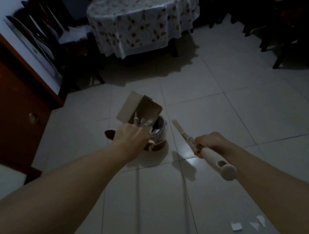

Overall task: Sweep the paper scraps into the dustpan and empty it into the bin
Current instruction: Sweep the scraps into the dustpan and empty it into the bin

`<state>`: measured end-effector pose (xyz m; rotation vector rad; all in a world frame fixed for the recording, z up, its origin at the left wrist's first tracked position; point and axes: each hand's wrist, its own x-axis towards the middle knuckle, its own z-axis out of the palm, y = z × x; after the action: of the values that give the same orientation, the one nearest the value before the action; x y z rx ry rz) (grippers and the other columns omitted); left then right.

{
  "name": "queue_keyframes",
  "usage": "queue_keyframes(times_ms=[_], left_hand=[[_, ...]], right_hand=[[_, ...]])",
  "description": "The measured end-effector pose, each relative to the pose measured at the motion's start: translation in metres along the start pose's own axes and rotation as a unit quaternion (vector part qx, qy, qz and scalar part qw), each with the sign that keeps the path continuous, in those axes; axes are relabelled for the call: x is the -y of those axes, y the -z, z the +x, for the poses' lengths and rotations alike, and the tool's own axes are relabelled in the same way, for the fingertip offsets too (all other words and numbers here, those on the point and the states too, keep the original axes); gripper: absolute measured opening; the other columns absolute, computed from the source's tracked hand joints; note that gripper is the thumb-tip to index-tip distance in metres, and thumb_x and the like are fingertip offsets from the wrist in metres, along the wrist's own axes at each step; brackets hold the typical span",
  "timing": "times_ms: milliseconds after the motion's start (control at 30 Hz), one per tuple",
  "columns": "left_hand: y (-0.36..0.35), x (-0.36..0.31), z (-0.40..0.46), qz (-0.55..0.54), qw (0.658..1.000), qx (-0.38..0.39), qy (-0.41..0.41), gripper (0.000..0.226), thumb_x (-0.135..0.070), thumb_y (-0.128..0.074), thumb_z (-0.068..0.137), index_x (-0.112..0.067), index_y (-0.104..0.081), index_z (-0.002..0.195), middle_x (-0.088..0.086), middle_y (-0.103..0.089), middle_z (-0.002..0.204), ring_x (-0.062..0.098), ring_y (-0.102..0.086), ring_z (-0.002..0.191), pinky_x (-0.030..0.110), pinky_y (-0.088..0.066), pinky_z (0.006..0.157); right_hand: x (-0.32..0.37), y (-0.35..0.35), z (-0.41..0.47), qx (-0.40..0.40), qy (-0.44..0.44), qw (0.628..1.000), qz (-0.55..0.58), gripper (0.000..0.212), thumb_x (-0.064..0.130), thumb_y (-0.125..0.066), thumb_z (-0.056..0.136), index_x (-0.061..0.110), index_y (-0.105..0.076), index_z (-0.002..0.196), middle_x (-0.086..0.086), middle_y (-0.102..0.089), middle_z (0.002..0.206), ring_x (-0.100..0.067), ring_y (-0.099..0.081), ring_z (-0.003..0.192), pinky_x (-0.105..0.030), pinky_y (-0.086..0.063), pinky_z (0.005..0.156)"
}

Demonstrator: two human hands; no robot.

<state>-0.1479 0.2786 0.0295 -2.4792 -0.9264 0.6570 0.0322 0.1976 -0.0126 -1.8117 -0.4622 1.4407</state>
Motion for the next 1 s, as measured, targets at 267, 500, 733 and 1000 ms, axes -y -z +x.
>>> queue_keyframes(times_ms=[267,500,733,1000], left_hand=[[0.002,0.010,-0.002,0.013,1.000,0.020,-0.004,0.024,-0.013,-0.045,0.097,-0.013,-0.063,0.112,0.004,-0.069,0.102,0.022,-0.066,0.093,0.030,-0.040,0.064],[0.003,0.017,0.001,0.013,1.000,0.014,0.004,0.021,-0.015,-0.047,0.097,-0.012,-0.064,0.109,0.004,-0.067,0.101,0.021,-0.065,0.090,0.029,-0.041,0.063],[0.018,0.025,-0.005,0.019,1.000,0.011,0.017,0.020,-0.014,-0.048,0.096,-0.012,-0.064,0.107,0.003,-0.061,0.088,0.018,-0.055,0.073,0.028,-0.038,0.060],[0.022,0.018,-0.006,-0.009,0.999,0.006,0.039,0.023,-0.014,-0.047,0.097,-0.011,-0.063,0.114,0.002,-0.063,0.095,0.019,-0.062,0.084,0.029,-0.039,0.064]], right_hand=[[0.000,-0.003,0.002,-0.008,0.013,1.000,-0.013,0.030,-0.007,-0.048,0.086,-0.016,-0.053,0.114,-0.023,-0.050,0.097,-0.020,-0.053,0.048,-0.009,-0.030,0.026],[-0.002,-0.006,0.006,0.004,0.007,1.000,-0.001,0.027,-0.006,-0.048,0.085,-0.012,-0.054,0.111,-0.023,-0.052,0.097,-0.020,-0.050,0.055,-0.009,-0.033,0.028],[0.003,-0.008,0.004,0.001,0.005,1.000,0.003,0.033,-0.006,-0.047,0.085,-0.015,-0.053,0.116,-0.024,-0.052,0.099,-0.016,-0.057,0.039,-0.011,-0.036,0.029],[-0.002,0.002,0.003,-0.003,0.003,1.000,-0.016,0.023,-0.005,-0.048,0.084,-0.013,-0.054,0.105,-0.020,-0.049,0.093,-0.019,-0.048,0.059,-0.011,-0.034,0.030]])
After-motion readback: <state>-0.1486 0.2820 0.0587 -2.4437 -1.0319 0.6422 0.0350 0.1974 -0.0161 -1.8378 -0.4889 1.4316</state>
